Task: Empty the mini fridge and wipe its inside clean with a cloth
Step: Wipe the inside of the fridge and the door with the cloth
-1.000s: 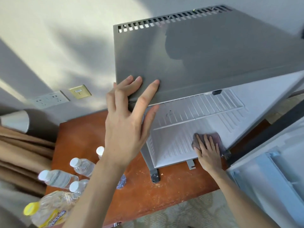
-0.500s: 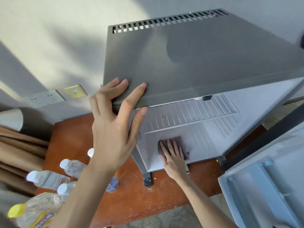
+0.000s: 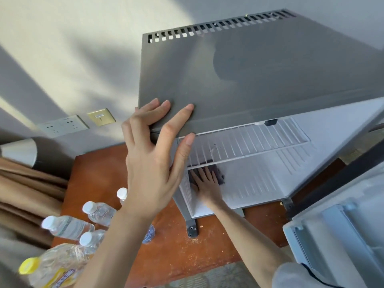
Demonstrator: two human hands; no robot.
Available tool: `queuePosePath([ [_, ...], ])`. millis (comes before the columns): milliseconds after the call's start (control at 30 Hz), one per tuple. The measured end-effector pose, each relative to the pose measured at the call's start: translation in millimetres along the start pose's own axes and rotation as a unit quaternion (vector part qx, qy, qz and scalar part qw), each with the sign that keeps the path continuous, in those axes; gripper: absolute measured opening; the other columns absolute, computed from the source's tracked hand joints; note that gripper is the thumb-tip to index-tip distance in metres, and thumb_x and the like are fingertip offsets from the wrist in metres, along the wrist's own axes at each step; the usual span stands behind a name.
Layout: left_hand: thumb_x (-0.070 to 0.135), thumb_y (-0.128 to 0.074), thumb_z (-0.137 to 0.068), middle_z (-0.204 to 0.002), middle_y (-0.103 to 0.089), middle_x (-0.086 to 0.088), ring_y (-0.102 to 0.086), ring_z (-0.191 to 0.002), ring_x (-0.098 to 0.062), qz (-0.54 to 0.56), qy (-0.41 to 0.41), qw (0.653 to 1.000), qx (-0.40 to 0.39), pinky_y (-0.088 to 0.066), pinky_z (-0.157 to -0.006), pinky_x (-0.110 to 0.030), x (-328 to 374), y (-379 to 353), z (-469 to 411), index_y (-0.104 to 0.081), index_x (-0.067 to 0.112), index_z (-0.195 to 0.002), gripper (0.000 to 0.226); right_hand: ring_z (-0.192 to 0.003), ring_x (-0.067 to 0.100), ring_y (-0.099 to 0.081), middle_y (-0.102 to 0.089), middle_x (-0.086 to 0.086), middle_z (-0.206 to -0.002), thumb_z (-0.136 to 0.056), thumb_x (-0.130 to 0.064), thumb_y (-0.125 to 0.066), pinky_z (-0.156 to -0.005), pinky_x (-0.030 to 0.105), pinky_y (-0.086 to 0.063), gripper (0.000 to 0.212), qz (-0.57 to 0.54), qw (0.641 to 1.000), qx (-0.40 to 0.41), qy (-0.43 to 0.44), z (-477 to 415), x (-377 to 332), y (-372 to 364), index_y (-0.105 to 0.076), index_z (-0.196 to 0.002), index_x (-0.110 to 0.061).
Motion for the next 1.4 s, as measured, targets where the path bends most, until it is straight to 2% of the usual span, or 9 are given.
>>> queuePosePath([
  [67,0.024,-0.059,-0.108,-0.136,-0.04,-0.007,-0.046,-0.14,-0.039,-0.001,0.007,1.0,-0.007,-0.03,-0.124,-0.03,-0.4,0.2,0.2,-0.057,0.019,-0.146,0.038,-0.149,0.031,-0.032,-0.039,0.003,-0.159,-0.1,-0.047,-0.043,-0.119,0.054,-0.03,0.056,-0.011,0.999,0.045,0.017,38.5,-5.1,0.1,-0.038,-0.153,-0.031],
  [200,0.026,-0.058,-0.108,-0.136,-0.04,-0.006,-0.046,-0.141,-0.037,0.001,0.014,1.0,0.0,-0.026,-0.124,-0.025,-1.3,-0.1,-0.1,-0.057,0.02,-0.145,0.037,-0.15,0.026,-0.031,-0.037,-0.002,-0.16,-0.102,-0.047,-0.044,-0.123,0.048,-0.02,0.053,-0.016,0.998,0.05,0.039,101.9,-11.3,-2.3,-0.037,-0.153,-0.034],
  [400,0.026,-0.059,-0.109,-0.133,-0.041,-0.01,-0.046,-0.137,-0.037,-0.005,-0.016,1.0,0.024,-0.037,-0.122,-0.049,-0.6,-2.0,0.0,-0.056,0.02,-0.144,0.035,-0.149,0.029,-0.034,-0.04,0.002,-0.159,-0.101,-0.055,-0.039,-0.118,0.055,-0.032,0.054,0.003,1.0,0.025,-0.013,33.3,41.5,21.0,-0.039,-0.152,-0.036],
  [567,0.02,-0.064,-0.107,-0.128,-0.054,-0.028,-0.048,-0.134,-0.041,-0.002,0.001,0.999,0.038,-0.038,-0.12,-0.051,-4.5,-3.5,2.9,-0.064,0.012,-0.14,0.033,-0.153,0.029,-0.02,-0.028,0.007,-0.164,-0.105,-0.05,-0.035,-0.124,0.053,-0.013,0.054,0.001,0.997,-0.021,-0.076,3.9,88.9,39.7,-0.036,-0.154,-0.029],
  [667,0.024,-0.062,-0.108,-0.133,-0.048,-0.018,-0.047,-0.138,-0.038,0.006,0.011,0.999,0.03,-0.037,-0.122,-0.048,-2.2,-1.0,3.7,-0.061,0.017,-0.142,0.035,-0.142,0.034,-0.044,-0.048,0.01,-0.153,-0.102,-0.05,-0.034,-0.108,0.06,-0.042,0.053,0.007,0.995,0.067,-0.078,43.9,94.6,43.2,-0.046,-0.149,-0.029],
  [900,0.028,-0.061,-0.107,-0.132,-0.042,-0.01,-0.048,-0.137,-0.04,0.02,0.017,0.998,0.05,-0.034,-0.124,-0.039,-1.1,-0.7,1.6,-0.059,0.02,-0.14,0.034,-0.154,0.02,-0.02,-0.025,-0.003,-0.165,-0.105,-0.052,-0.029,-0.122,0.046,-0.024,0.061,0.06,0.995,0.07,-0.033,127.7,100.1,31.6,-0.002,-0.158,-0.041],
  [1100,0.027,-0.061,-0.107,-0.13,-0.042,-0.012,-0.044,-0.136,-0.038,0.011,0.002,0.998,0.059,-0.028,-0.125,-0.034,-0.3,-1.3,1.0,-0.057,0.02,-0.14,0.033,-0.149,0.031,-0.032,-0.038,0.008,-0.159,-0.101,-0.056,-0.019,-0.12,0.054,-0.029,0.061,0.04,0.989,0.048,-0.133,59.6,148.4,49.0,-0.038,-0.154,-0.03],
  [1267,0.025,-0.063,-0.108,-0.131,-0.042,-0.011,-0.045,-0.135,-0.038,0.009,-0.003,0.998,0.063,-0.032,-0.124,-0.038,-2.5,-2.8,1.7,-0.062,0.016,-0.139,0.032,-0.151,0.034,-0.027,-0.033,0.011,-0.161,-0.095,-0.061,-0.012,-0.122,0.052,-0.021,0.072,0.035,0.991,0.029,-0.129,32.8,161.5,59.0,-0.038,-0.153,-0.028],
  [1400,0.027,-0.062,-0.108,-0.132,-0.042,-0.01,-0.05,-0.136,-0.043,0.018,0.019,0.998,0.06,-0.026,-0.123,-0.022,-2.8,-0.3,1.4,-0.061,0.02,-0.139,0.032,-0.15,0.031,-0.029,-0.034,0.005,-0.161,-0.104,-0.057,-0.007,-0.122,0.052,-0.024,0.062,0.07,0.989,0.059,-0.117,91.8,151.2,49.8,-0.03,-0.156,-0.034],
])
Point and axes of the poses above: each hand's wrist, its own z-axis away from the middle knuckle, its own y-axis out of the back of the hand, x = y × z, the point moved 9 cm from there along -z, towards the middle knuckle
